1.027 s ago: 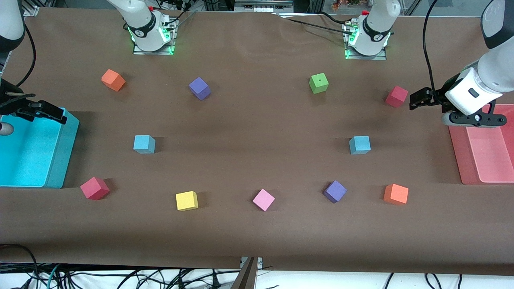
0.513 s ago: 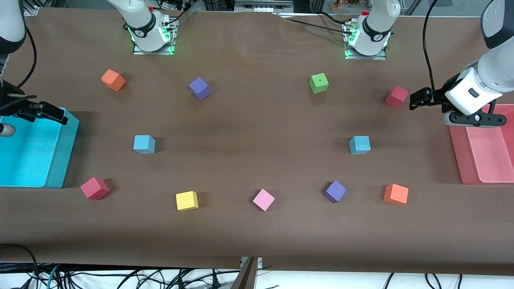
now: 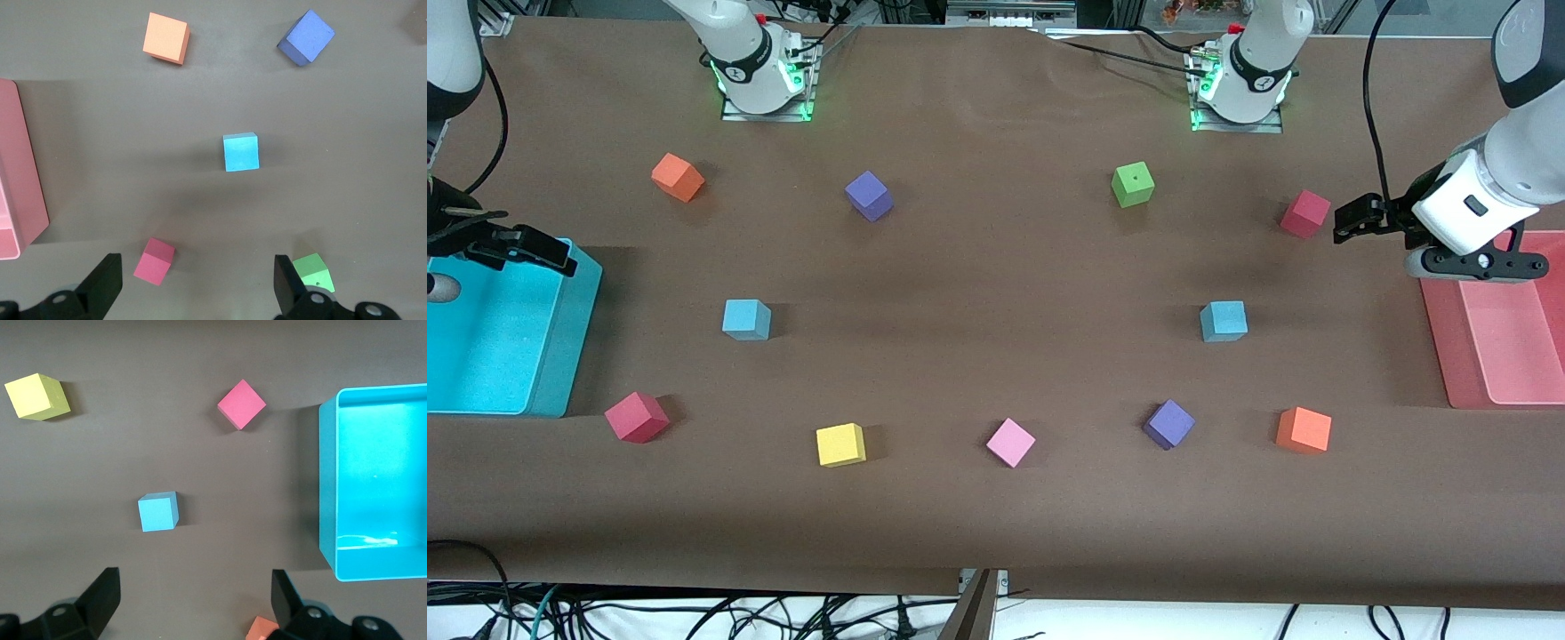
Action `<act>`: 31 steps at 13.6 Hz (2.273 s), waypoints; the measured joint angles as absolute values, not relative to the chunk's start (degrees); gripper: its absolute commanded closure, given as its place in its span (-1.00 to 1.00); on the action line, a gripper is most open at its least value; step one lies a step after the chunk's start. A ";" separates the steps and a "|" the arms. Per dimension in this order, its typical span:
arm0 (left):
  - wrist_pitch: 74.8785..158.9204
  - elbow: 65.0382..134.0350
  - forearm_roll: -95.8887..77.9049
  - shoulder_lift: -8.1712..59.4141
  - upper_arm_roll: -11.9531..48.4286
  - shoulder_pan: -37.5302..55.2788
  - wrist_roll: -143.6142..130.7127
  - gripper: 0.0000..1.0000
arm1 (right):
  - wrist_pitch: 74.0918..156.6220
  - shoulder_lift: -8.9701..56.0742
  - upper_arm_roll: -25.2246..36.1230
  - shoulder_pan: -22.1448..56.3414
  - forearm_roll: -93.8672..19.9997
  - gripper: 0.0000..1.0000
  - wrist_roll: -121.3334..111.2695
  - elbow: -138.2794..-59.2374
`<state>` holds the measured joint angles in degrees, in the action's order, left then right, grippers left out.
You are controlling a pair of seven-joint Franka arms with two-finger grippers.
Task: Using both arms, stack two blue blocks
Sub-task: 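Reach the right gripper down and grasp the cyan cube near the cyan bin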
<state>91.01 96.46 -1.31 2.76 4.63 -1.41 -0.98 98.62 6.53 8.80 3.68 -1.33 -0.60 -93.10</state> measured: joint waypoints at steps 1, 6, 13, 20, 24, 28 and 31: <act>90.99 96.46 -1.31 2.76 4.63 -1.41 -0.98 -1.00 | 98.57 6.78 8.75 3.72 -1.33 -1.00 -0.63 -93.12; 90.94 96.46 -1.31 2.76 4.63 -1.42 -0.98 -1.00 | 99.06 11.92 8.38 6.88 -1.64 -1.00 -0.37 -93.26; 90.91 96.46 -1.31 2.76 4.62 -1.43 -0.98 -1.00 | 114.92 16.79 7.71 9.67 -2.81 -1.00 0.55 -102.86; 90.87 96.46 -1.31 2.76 4.62 -1.44 -0.98 -1.00 | 131.98 16.76 5.45 10.00 -3.24 -1.00 3.70 -117.51; 90.86 96.46 -1.31 2.76 4.62 -1.44 -0.98 -1.00 | 136.40 16.75 4.89 10.01 -3.24 -1.00 3.75 -122.44; 90.85 96.46 -1.31 2.76 4.62 -1.44 -0.97 -1.00 | 137.21 17.38 4.42 10.43 -3.24 -1.00 3.76 -123.84; 90.85 96.46 -1.31 2.76 4.62 -1.44 -0.97 -1.00 | 139.76 19.60 4.42 10.64 -3.24 -1.00 3.76 -123.96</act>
